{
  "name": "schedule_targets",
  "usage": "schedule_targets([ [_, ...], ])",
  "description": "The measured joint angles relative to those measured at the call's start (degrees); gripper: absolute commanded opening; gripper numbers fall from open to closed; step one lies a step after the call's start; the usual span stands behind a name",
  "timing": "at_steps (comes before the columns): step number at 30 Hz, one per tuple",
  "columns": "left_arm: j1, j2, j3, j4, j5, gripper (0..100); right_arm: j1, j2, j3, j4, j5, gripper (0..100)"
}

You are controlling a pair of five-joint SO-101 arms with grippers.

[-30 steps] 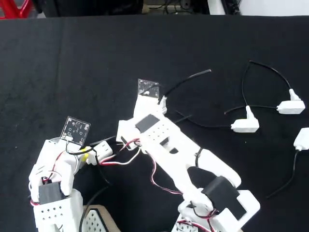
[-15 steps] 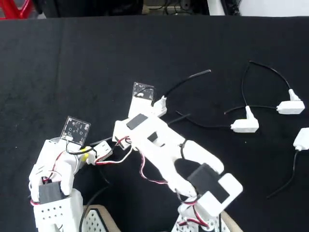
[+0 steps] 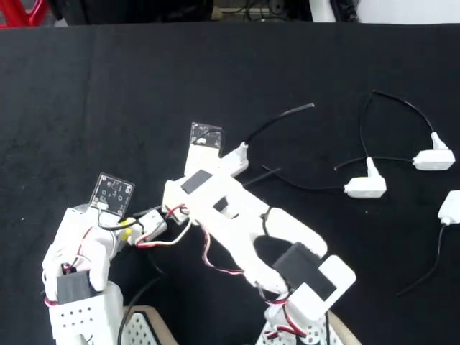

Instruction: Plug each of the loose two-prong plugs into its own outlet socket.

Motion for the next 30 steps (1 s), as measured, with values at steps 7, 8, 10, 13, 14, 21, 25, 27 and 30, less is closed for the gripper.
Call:
schedule_targets([
  [7, 0.00, 0.00, 0.00, 0.00, 0.00, 32, 0.00, 0.00, -0.62, 1.49, 0.97, 8.0],
  [8, 0.00, 0.00, 0.00, 0.00, 0.00, 32, 0.00, 0.09, -1.05, 2.64, 2.02, 3.7],
  [10, 0.00, 0.00, 0.00, 0.00, 0.00, 32, 0.00, 0.09, -1.05, 4.22, 4.48, 1.9],
  [13, 0.00, 0.00, 0.00, 0.00, 0.00, 32, -0.09, 0.09, -1.23, 6.07, 10.99, 1.0],
  [14, 0.00, 0.00, 0.00, 0.00, 0.00, 32, -0.09, 0.09, -1.32, 7.30, 13.63, 1.1],
  [21, 0.00, 0.00, 0.00, 0.00, 0.00, 32, 6.68, 1.76, -2.99, 17.58, 26.73, 1.1],
  [25, 0.00, 0.00, 0.00, 0.00, 0.00, 32, 10.81, 2.46, -7.56, 26.02, 32.53, 1.1],
  [27, 0.00, 0.00, 0.00, 0.00, 0.00, 32, 11.87, 2.46, -9.76, 29.80, 34.64, 1.1],
  [30, 0.00, 0.00, 0.00, 0.00, 0.00, 32, 13.54, 2.11, -11.69, 32.79, 35.34, 1.4],
])
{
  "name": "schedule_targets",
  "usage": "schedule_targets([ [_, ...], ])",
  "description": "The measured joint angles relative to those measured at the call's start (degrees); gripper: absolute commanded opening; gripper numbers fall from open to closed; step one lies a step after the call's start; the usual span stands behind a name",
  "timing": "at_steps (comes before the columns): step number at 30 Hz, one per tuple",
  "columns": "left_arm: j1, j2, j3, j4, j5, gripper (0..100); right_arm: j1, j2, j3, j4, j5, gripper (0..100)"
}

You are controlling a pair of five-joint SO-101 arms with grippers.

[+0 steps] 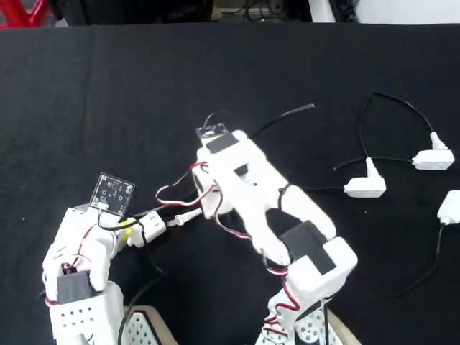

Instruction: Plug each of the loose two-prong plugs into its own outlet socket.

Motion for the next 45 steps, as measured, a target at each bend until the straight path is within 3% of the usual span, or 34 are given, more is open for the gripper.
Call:
schedule_targets([
  [4, 0.00, 0.00, 0.00, 0.00, 0.00, 32, -0.35, -5.10, -0.35, 0.79, -5.27, 3.7],
  [10, 0.00, 0.00, 0.00, 0.00, 0.00, 32, -7.38, -7.21, -0.35, -2.11, -22.59, 28.3],
  [21, 0.00, 0.00, 0.00, 0.00, 0.00, 32, -9.85, -1.14, -0.44, -15.91, -44.40, 29.7],
  [31, 0.00, 0.00, 0.00, 0.00, 0.00, 32, -16.44, -0.53, -0.26, -20.40, -49.41, 29.4],
  [39, 0.00, 0.00, 0.00, 0.00, 0.00, 32, -16.18, -0.53, 5.27, -28.31, -49.58, 6.8],
  [45, 0.00, 0.00, 0.00, 0.00, 0.00, 32, -14.95, -0.53, 5.54, -28.31, -46.95, 7.0],
])
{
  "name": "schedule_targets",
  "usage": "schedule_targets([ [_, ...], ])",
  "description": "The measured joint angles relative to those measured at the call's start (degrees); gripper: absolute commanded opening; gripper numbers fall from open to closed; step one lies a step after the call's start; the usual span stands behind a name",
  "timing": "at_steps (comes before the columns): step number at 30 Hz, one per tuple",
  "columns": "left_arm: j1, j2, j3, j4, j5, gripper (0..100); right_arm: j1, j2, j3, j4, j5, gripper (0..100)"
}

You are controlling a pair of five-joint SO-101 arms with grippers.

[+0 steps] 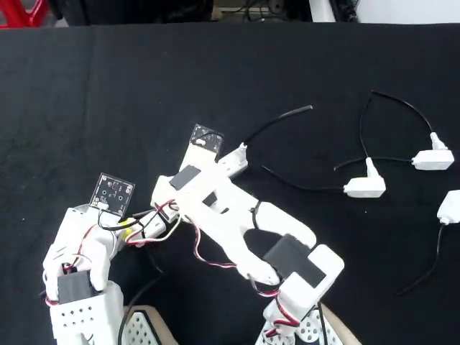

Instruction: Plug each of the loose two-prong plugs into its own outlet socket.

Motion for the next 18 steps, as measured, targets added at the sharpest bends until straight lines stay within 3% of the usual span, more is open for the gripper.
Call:
schedule_targets([
  [11, 0.00, 0.00, 0.00, 0.00, 0.00, 32, 2.02, 0.00, -1.76, 13.36, 12.31, 1.2],
  [18, 0.00, 0.00, 0.00, 0.00, 0.00, 32, 7.30, 0.00, -2.46, 32.00, 31.91, 1.2],
])
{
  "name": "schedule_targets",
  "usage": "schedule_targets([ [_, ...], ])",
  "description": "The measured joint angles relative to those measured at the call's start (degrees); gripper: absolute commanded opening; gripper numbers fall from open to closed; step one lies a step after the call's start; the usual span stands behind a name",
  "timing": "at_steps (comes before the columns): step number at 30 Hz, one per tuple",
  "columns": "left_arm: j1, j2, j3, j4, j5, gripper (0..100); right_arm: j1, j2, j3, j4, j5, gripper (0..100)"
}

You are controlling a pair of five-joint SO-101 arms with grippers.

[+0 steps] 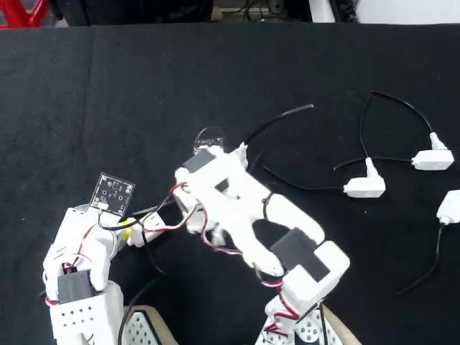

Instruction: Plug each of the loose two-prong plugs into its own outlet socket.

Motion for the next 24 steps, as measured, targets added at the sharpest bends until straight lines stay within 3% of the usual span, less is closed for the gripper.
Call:
schedule_targets([
  [6, 0.00, 0.00, 0.00, 0.00, 0.00, 32, 4.84, 1.14, 1.85, -0.44, 17.58, 1.8],
  [9, 0.00, 0.00, 0.00, 0.00, 0.00, 32, 6.33, 2.81, 1.85, -1.49, 21.98, 7.1],
  [16, 0.00, 0.00, 0.00, 0.00, 0.00, 32, 6.59, 8.09, 0.44, -1.58, 23.56, 9.1],
  [20, 0.00, 0.00, 0.00, 0.00, 0.00, 32, 6.59, 10.99, -1.93, -1.32, 23.56, 1.0],
  [24, 0.00, 0.00, 0.00, 0.00, 0.00, 32, 7.74, 11.87, -3.16, -1.23, 23.65, 1.1],
])
